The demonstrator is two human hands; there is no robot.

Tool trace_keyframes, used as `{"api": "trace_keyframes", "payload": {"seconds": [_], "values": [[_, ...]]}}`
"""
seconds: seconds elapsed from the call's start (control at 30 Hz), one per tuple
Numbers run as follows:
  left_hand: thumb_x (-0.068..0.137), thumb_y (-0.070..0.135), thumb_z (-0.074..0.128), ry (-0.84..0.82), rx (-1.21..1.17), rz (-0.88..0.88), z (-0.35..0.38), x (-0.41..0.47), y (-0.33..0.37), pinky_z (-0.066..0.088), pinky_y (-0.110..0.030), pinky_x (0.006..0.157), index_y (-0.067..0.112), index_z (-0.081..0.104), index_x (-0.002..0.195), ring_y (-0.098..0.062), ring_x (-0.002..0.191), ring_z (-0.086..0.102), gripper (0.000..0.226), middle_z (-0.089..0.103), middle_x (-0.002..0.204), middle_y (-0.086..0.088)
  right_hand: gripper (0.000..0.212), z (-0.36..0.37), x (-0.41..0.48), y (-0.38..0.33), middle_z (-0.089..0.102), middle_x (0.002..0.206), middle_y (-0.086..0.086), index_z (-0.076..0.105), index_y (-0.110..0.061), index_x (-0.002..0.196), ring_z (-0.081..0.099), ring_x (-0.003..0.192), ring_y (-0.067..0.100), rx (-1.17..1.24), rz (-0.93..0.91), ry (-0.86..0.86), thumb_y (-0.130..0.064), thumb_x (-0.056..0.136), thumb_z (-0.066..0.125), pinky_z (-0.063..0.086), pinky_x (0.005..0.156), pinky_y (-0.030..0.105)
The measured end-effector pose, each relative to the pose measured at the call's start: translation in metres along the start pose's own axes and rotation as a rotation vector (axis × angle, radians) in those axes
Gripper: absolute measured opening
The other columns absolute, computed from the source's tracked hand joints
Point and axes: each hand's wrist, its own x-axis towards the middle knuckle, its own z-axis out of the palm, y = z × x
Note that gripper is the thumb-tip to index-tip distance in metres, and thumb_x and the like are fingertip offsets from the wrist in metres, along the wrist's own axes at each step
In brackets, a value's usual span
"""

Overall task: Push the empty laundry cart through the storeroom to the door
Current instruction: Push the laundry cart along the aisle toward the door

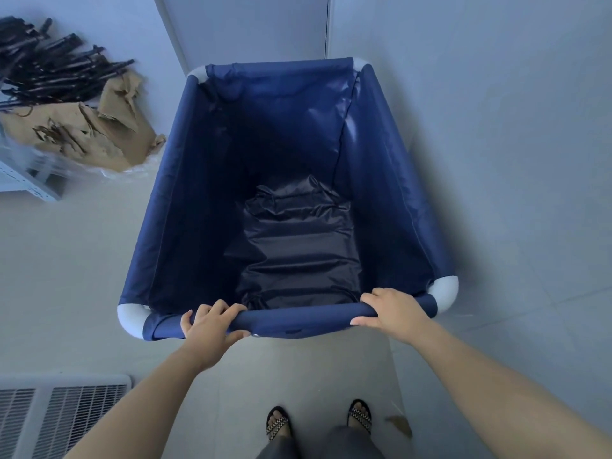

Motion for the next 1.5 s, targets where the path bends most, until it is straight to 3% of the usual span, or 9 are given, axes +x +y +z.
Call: {"api": "trace_keyframes", "payload": {"seconds": [0.2, 0.33, 0.6, 0.77, 1.0, 1.2, 1.5], "values": [[0.09, 0.056, 0.043, -0.064, 0.049, -0.009, -0.011, 0.006, -0.013, 0.015, -0.049, 0.114, 0.046, 0.037, 0.128, -0.017, 0.119, 0.038, 0.039, 0.044, 0.116, 0.013, 0.06, 0.002, 0.005, -0.014, 0.045, 0.083, -0.002, 0.052, -0.015, 0.099, 0.051, 0.086, 0.02, 0.031, 0.004, 0.018, -0.07, 0.082, 0.039, 0.035, 0.064, 0.03], [0.091, 0.057, 0.042, -0.101, 0.065, -0.033, -0.016, 0.006, -0.017, 0.014, -0.05, 0.116, 0.045, 0.035, 0.13, -0.018, 0.123, 0.038, 0.042, 0.045, 0.123, 0.011, 0.06, 0.005, 0.007, -0.021, 0.056, 0.095, 0.001, 0.051, -0.016, 0.104, 0.052, 0.089, 0.02, -0.001, -0.004, 0.026, -0.071, 0.083, 0.035, 0.036, 0.065, 0.03], [0.092, 0.043, 0.051, 0.055, -0.032, -0.02, -0.01, -0.009, -0.001, 0.015, -0.051, 0.117, 0.035, 0.043, 0.134, -0.014, 0.126, 0.043, 0.044, 0.05, 0.133, 0.012, 0.059, 0.008, -0.001, -0.019, 0.058, 0.106, -0.001, 0.05, -0.022, 0.113, 0.054, 0.096, 0.022, -0.052, 0.024, 0.055, -0.07, 0.084, 0.033, 0.033, 0.072, 0.032], [0.091, 0.037, 0.056, 0.147, -0.114, 0.031, -0.009, -0.016, 0.017, 0.027, -0.043, 0.112, 0.031, 0.048, 0.133, -0.013, 0.124, 0.047, 0.043, 0.052, 0.133, 0.01, 0.045, 0.007, -0.012, -0.016, 0.055, 0.116, -0.002, 0.045, -0.03, 0.129, 0.054, 0.1, 0.022, 0.084, -0.048, 0.158, -0.053, 0.091, 0.044, 0.039, 0.087, 0.034], [0.092, 0.033, 0.056, 0.193, -0.132, 0.028, -0.001, -0.03, 0.037, 0.035, -0.038, 0.109, 0.025, 0.044, 0.138, -0.019, 0.131, 0.041, 0.047, 0.045, 0.143, 0.001, 0.041, -0.001, -0.016, -0.006, 0.051, 0.123, -0.002, 0.044, -0.027, 0.134, 0.05, 0.109, 0.019, 0.135, -0.156, 0.17, -0.036, 0.093, 0.048, 0.039, 0.091, 0.033], [0.096, 0.032, 0.047, 0.125, -0.033, -0.043, 0.003, -0.04, 0.048, 0.022, -0.043, 0.116, 0.029, 0.024, 0.146, -0.017, 0.144, 0.02, 0.055, 0.025, 0.155, 0.005, 0.04, 0.003, -0.01, -0.02, 0.051, 0.124, -0.005, 0.042, -0.027, 0.133, 0.05, 0.109, 0.018, 0.208, -0.252, 0.183, -0.036, 0.094, 0.045, 0.039, 0.092, 0.032], [0.099, 0.038, 0.037, 0.088, 0.054, 0.031, -0.01, -0.023, 0.027, 0.024, -0.046, 0.115, 0.036, 0.032, 0.14, -0.014, 0.134, 0.035, 0.042, 0.04, 0.142, 0.011, 0.052, 0.017, -0.003, -0.029, 0.042, 0.138, -0.005, 0.024, -0.024, 0.143, 0.039, 0.124, 0.021, 0.094, -0.116, 0.075, -0.047, 0.096, 0.029, 0.024, 0.105, 0.038]]}}
